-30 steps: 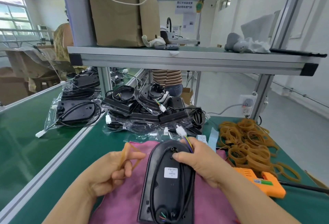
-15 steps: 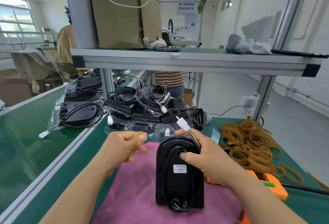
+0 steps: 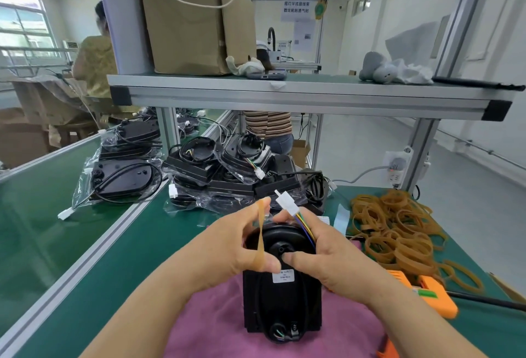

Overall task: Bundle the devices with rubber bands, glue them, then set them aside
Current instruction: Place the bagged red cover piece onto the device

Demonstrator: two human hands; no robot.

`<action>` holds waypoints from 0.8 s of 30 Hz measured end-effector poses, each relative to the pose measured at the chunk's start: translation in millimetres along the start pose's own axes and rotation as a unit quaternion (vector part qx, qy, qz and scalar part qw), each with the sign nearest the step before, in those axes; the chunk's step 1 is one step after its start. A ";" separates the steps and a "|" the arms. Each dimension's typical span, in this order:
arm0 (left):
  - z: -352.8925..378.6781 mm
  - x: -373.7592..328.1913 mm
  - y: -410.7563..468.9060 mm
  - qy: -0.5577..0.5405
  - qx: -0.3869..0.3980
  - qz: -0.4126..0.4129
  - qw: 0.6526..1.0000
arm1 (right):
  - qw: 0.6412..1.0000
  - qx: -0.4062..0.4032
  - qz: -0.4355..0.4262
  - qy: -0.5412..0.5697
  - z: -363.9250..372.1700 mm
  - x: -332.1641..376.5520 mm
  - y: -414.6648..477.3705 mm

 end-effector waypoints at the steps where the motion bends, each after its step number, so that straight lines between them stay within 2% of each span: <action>1: 1.2 -0.2 -0.2 0.015 -0.015 0.002 1.000 | 1.000 0.005 -0.005 -0.016 0.6 2.1 -0.3; 5: 5.2 -2.8 2.1 0.084 -0.067 0.007 0.994 | 0.997 0.008 -0.009 -0.082 -0.9 8.8 -2.5; 8: 7.1 -2.0 3.7 0.079 -0.079 0.007 0.994 | 0.988 -0.009 -0.014 -0.152 -6.3 15.5 -4.8; 10: 7.6 -0.1 3.4 0.067 -0.095 0.009 0.993 | 0.976 0.008 -0.020 -0.218 -5.8 20.8 -5.0; 13: 8.6 5.2 3.1 0.013 -0.117 0.010 0.993 | 0.947 0.052 -0.013 -0.316 2.1 22.5 -2.5; 17: 12.5 9.9 2.5 -0.054 -0.084 0.007 0.995 | 0.913 0.074 0.001 -0.401 5.5 23.2 -0.5; 24: 5.5 19.3 -3.2 -0.202 -0.088 0.006 0.975 | 0.919 0.067 0.007 -0.388 8.9 25.4 -4.9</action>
Point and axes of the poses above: each hand's wrist, its own y-axis towards the middle knuckle, its own z-axis out of the palm, x = y × z, the point moved 6 cm from there along y, towards the middle knuckle, and after that the axes turned 1 degree about -z, right-handed, at the moved point
